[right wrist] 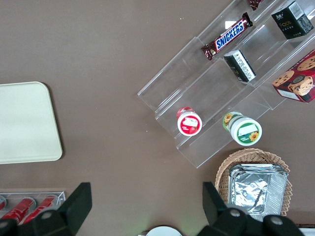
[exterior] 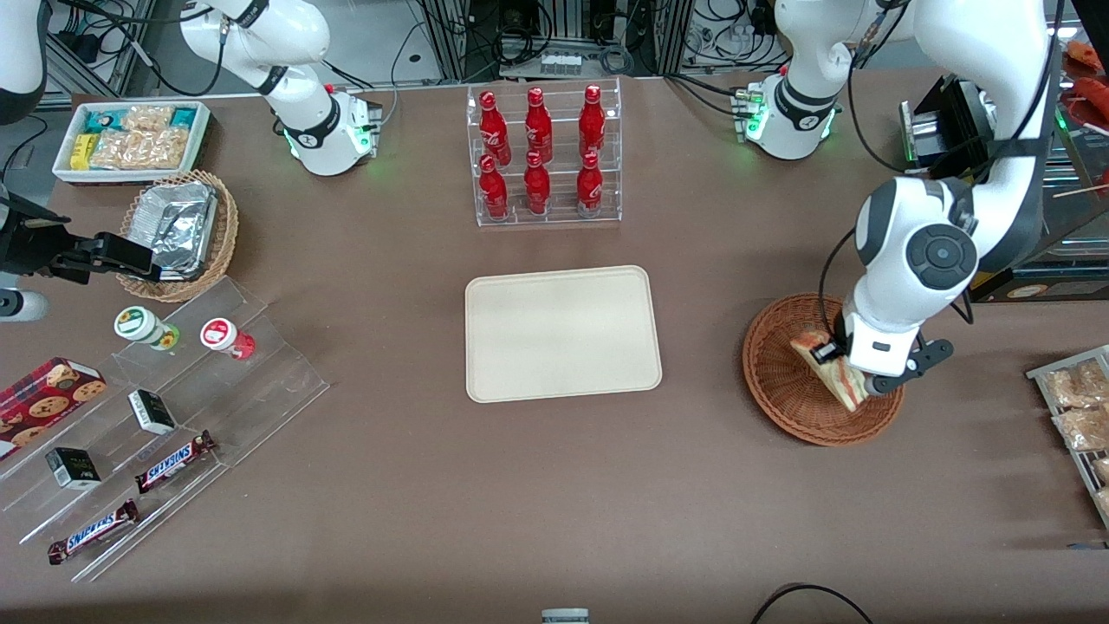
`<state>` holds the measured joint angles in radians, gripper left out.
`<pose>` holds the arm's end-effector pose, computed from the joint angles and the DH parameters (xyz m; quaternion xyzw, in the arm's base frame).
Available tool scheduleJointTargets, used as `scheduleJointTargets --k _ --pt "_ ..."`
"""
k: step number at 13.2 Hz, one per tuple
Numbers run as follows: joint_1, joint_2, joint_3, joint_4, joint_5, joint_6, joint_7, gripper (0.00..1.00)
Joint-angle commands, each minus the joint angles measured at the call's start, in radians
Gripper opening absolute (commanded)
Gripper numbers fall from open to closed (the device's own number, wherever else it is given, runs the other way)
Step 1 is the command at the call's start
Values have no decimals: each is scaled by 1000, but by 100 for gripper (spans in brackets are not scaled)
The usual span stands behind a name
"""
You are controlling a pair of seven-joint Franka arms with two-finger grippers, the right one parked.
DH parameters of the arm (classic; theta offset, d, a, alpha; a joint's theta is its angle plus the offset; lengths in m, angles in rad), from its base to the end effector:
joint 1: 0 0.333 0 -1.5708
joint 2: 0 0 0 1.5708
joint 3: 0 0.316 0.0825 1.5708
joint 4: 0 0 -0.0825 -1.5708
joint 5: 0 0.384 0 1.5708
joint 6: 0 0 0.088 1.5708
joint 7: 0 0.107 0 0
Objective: Place sandwich from basket to tray
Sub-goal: 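Lift the sandwich and carry it with the left gripper to the tray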
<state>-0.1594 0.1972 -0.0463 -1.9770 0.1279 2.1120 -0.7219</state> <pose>0.5762 -0.1133 0.3649 -0.9734 -0.2215 0.0055 0.0578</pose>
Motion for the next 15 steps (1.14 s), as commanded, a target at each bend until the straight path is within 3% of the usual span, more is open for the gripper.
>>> scheduleJointTargets --k 1,7,10,15 --pt "-110 24 0 188 18 -226 -5 0" --pt "-268 106 -29 346 -53 -265 -2 0" --pt "-327 178 -32 437 -146 -262 -13 0" --pt "-472 355 -35 578 -143 -234 -62 0"
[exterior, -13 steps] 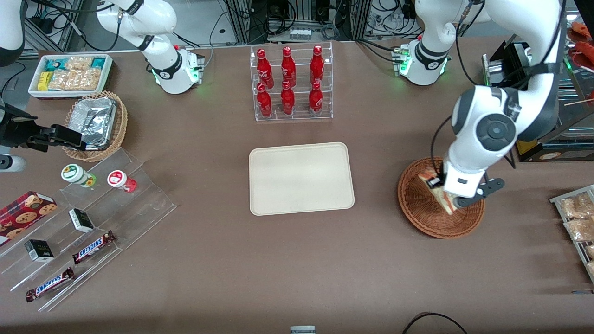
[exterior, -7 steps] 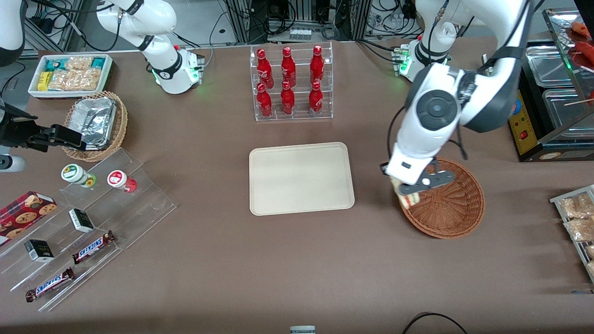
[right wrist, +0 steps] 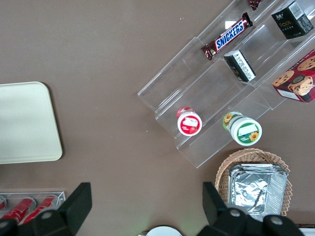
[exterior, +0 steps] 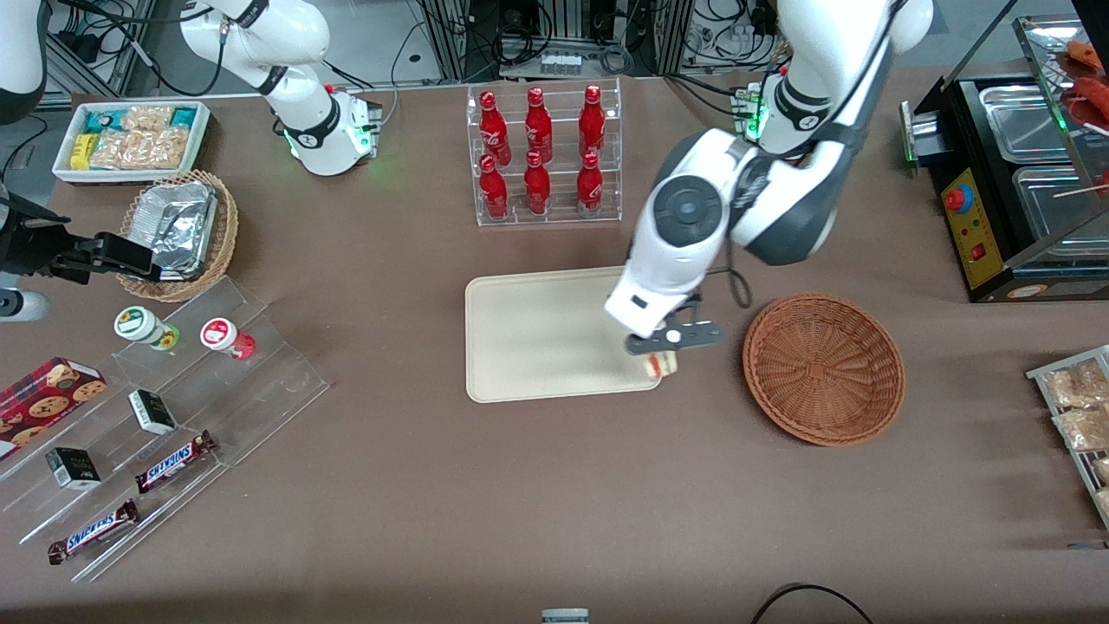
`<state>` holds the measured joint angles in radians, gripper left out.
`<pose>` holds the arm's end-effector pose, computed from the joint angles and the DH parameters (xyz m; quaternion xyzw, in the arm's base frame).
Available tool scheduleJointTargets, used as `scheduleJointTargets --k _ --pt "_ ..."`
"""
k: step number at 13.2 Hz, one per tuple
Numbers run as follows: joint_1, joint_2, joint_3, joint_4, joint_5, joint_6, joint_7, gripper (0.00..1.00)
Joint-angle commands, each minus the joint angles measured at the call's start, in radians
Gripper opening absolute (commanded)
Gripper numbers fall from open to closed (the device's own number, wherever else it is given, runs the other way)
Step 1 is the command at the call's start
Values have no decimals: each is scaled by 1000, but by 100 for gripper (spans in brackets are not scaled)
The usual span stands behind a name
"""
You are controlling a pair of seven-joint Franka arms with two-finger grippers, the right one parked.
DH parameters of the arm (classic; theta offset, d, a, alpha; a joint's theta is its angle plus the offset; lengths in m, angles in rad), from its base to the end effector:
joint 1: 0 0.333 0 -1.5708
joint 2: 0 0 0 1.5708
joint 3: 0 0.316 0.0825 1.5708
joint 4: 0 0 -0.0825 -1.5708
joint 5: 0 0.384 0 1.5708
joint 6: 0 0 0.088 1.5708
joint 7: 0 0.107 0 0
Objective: Place sandwich from basket to tray
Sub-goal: 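Lift the sandwich and carry it with the left gripper to the tray, then lower the sandwich onto the tray and open the left gripper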
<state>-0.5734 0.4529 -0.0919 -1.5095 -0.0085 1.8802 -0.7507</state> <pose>0.5382 -0.4118 0.3980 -0.9978 -0.0479 0.0463 0.0077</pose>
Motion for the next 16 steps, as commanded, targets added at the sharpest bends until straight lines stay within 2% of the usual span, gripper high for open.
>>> scheduleJointTargets --k 1,6,9,14,16 --pt "-83 127 11 121 -7 25 -65 0" --pt "-147 161 9 34 -4 235 -76 0" --pt "-172 142 11 -85 2 382 -75 0" --pt "-204 118 11 -237 5 551 -75 0" --pt "-204 113 11 -262 5 562 -72 0"
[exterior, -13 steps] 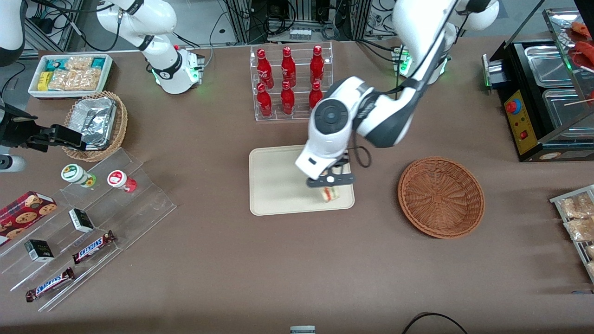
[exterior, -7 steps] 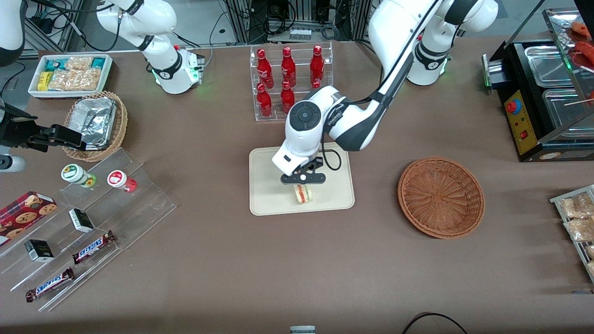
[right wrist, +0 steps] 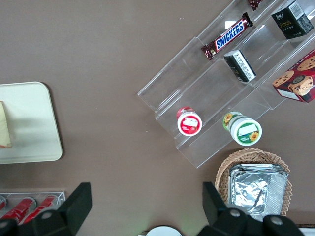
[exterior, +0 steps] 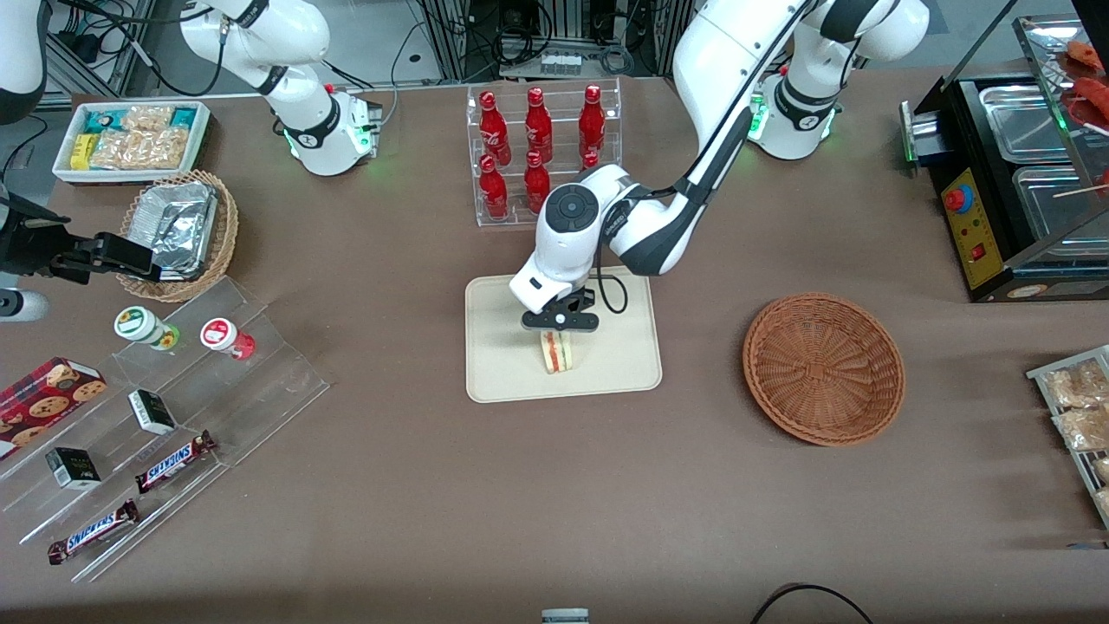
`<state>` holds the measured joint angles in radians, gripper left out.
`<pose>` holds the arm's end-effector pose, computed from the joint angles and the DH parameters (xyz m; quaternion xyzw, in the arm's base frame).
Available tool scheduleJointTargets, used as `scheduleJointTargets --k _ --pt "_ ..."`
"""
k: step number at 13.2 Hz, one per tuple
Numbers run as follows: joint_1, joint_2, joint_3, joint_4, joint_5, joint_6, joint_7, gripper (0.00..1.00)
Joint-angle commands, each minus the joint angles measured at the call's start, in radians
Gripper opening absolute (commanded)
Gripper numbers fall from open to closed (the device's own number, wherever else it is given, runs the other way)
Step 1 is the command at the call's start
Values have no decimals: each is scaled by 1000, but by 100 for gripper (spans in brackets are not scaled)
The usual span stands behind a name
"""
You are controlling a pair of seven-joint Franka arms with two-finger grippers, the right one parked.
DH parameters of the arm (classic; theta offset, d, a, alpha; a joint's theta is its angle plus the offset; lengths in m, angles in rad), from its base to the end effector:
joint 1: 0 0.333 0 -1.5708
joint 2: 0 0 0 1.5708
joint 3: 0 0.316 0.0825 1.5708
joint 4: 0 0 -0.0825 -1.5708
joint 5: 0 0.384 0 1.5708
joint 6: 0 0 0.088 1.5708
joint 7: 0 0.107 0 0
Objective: Place sandwich from basket to tray
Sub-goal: 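Lower the sandwich onto the tray and open the left gripper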
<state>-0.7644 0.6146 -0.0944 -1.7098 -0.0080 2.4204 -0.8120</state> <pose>0.4522 -0.5134 0.2445 0.9983 -0.0106 0.0111 0.0563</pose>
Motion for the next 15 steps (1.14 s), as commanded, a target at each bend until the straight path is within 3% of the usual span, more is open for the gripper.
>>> scheduleJointTargets --k 1,2,9,15 --pt "-13 -47 13 -62 5 14 -4 39" --pt "-13 -45 13 -62 6 13 3 96" --pt "-3 -140 18 -28 5 -154 -9 100" --pt "78 -361 82 -8 5 -403 22 100"
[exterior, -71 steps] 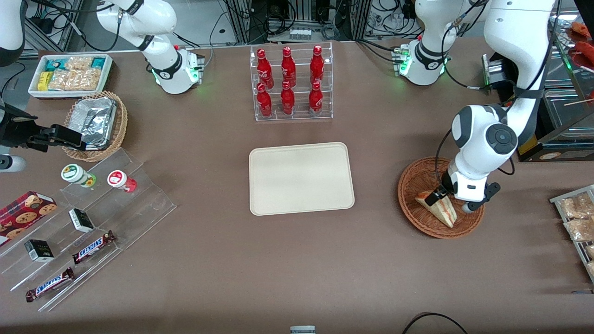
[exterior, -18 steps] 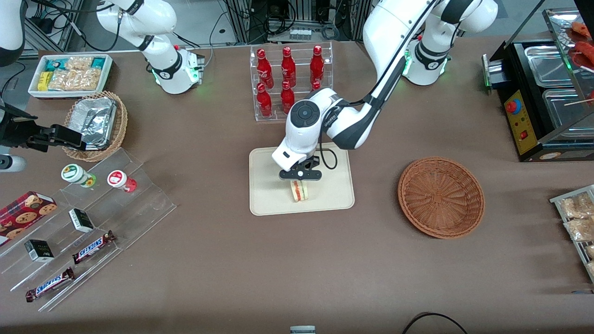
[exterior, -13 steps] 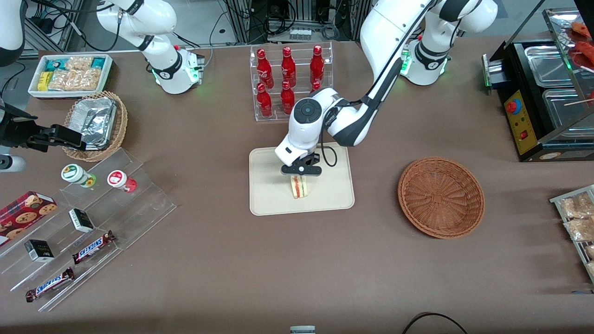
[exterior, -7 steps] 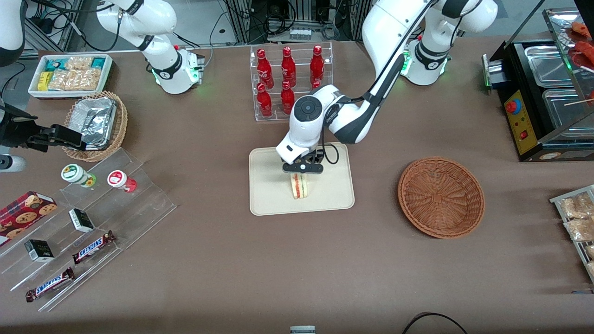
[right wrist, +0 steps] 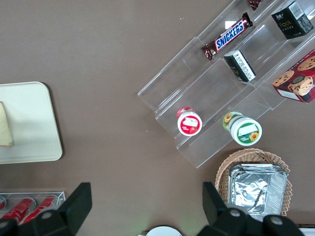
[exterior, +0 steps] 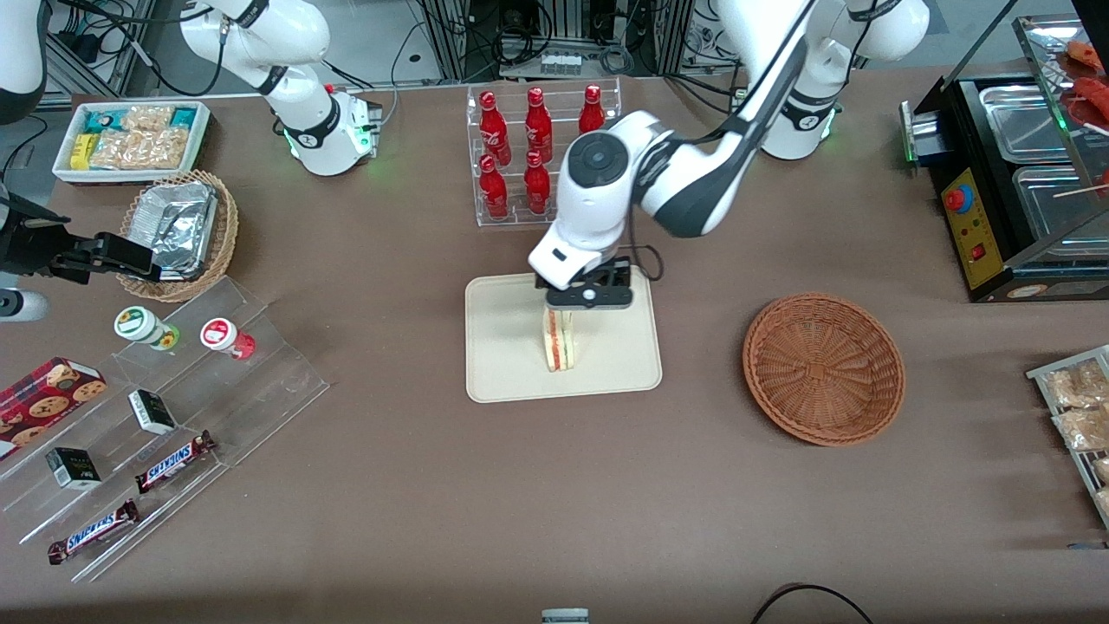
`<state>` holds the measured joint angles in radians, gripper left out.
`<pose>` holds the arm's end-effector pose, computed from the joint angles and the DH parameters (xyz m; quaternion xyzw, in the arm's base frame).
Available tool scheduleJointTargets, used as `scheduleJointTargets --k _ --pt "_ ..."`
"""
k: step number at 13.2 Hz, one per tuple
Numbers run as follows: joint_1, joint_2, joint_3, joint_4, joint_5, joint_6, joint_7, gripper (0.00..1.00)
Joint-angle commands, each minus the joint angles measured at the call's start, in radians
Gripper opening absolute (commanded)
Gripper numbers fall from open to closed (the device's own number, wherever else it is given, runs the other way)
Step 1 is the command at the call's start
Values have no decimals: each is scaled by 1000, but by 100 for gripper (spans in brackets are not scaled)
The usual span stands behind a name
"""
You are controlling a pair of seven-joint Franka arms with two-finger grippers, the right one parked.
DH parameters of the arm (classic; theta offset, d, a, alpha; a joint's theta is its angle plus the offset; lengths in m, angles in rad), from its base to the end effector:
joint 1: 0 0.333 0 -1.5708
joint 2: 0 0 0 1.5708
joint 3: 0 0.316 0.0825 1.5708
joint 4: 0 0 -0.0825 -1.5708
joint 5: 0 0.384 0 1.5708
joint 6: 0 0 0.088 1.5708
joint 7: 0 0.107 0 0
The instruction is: Place sandwich from basket to tray
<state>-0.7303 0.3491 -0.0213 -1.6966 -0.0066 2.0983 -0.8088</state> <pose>0.4817 -0.4488 0.3973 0.9992 0.0309 0.0141 0.0232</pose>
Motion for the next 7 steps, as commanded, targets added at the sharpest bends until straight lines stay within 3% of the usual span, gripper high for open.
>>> scheduleJointTargets --k 1,7 --pt "108 -149 9 -25 -1 -140 99 100" --pt "405 -358 9 -32 -33 -426 517 100"
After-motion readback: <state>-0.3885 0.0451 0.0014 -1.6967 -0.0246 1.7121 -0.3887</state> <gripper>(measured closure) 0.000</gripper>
